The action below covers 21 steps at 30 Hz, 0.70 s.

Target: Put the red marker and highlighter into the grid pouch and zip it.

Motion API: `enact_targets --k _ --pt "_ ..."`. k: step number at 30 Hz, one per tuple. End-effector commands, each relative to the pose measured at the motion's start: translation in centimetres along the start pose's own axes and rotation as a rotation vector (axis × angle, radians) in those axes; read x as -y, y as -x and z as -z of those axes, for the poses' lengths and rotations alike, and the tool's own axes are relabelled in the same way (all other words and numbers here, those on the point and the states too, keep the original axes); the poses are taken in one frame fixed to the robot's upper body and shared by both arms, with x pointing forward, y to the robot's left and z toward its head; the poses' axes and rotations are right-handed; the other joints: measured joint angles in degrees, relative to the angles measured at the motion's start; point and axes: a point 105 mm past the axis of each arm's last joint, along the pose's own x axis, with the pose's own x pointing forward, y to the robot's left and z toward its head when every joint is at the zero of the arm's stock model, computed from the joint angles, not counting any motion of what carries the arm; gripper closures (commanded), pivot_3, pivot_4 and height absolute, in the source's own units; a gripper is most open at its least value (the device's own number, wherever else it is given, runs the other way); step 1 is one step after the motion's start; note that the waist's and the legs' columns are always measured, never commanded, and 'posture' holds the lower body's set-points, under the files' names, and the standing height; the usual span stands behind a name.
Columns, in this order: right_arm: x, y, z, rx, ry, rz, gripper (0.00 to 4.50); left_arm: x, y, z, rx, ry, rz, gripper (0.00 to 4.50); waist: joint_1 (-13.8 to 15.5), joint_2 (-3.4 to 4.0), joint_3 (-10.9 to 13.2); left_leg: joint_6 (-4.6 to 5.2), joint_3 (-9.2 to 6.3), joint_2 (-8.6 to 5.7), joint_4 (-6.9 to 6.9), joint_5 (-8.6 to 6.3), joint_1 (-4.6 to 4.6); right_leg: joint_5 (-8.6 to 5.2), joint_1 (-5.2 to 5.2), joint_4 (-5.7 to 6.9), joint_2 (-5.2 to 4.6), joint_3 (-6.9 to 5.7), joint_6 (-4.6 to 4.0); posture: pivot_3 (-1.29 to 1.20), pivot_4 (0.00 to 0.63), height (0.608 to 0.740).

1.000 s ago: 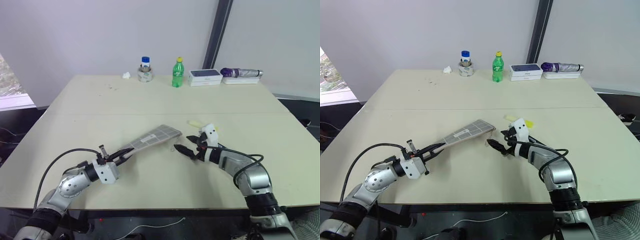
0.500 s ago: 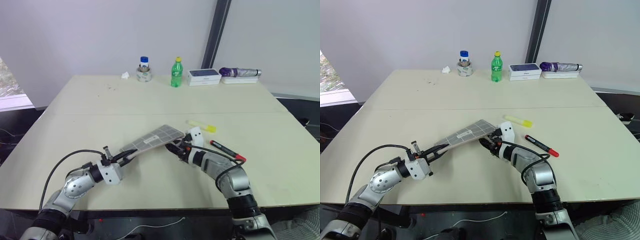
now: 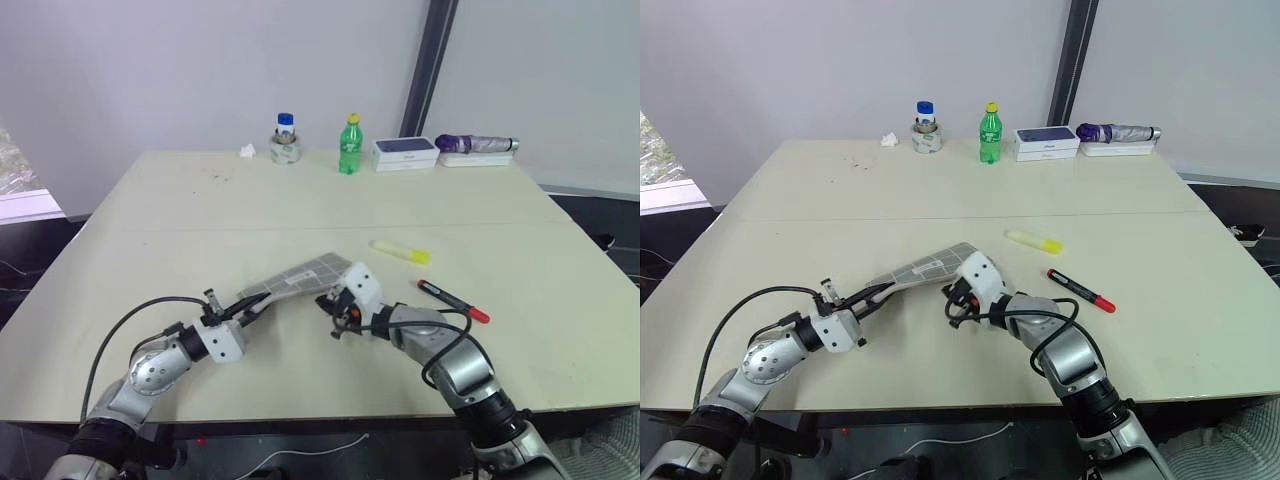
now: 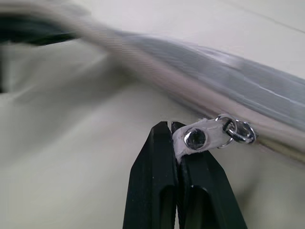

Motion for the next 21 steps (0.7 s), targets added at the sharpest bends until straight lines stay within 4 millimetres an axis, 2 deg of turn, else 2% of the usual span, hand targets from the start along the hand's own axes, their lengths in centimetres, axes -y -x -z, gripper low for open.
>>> enact_targets --k 1,4,7,11,17,21 --pt "-1.4 -0.7 -2.3 0.061 0.169 -0.105 4.44 -0.4 -0.9 -0.8 0.033 -0.034 0.010 4.50 -0.16 0.00 0.00 0.00 0.00 0.00 0.00 0.00 0.00 0.00 0.00 0.00 0.00 0.00 0.00 0.00 0.150 0.740" --pt "-3.1 -0.9 -3.0 0.086 0.300 -0.223 4.44 -0.6 -1.2 -0.8 0.029 -0.031 0.007 4.50 -0.27 0.00 0.00 0.00 0.01 0.01 -0.02 0.00 0.00 0.00 -0.02 0.00 0.01 0.00 0.00 0.00 0.150 0.740" --pt "-3.0 -1.5 -3.0 0.060 0.644 -0.246 4.44 -0.6 -1.6 -1.0 0.035 -0.034 0.004 4.50 -0.26 0.00 0.00 0.00 0.01 0.00 0.01 0.00 0.00 0.00 -0.02 0.00 0.01 0.01 0.00 0.00 0.150 0.740" --pt "-3.9 -2.0 -4.7 0.138 0.714 -0.321 4.44 -0.2 -1.9 -1.3 0.040 -0.032 0.013 4.50 -0.26 0.00 0.00 -0.01 0.00 0.00 0.01 0.00 0.00 0.00 -0.01 0.00 0.01 -0.01 0.00 0.00 0.150 0.740" --pt "-5.2 -2.1 -3.8 0.127 0.822 -0.435 4.44 -0.2 -2.2 -1.7 0.045 -0.037 0.019 4.50 -0.17 0.00 0.00 -0.02 0.01 0.00 0.02 0.01 -0.01 0.00 0.01 -0.02 0.00 -0.01 0.00 0.00 0.150 0.740" --pt "-5.0 -2.1 -4.0 0.134 0.852 -0.426 4.44 -0.3 -2.4 -1.9 0.047 -0.038 0.015 4.50 -0.21 0.00 0.00 -0.03 0.01 0.01 0.00 0.02 -0.01 0.00 -0.01 -0.01 0.00 -0.01 0.00 0.00 0.150 0.740"
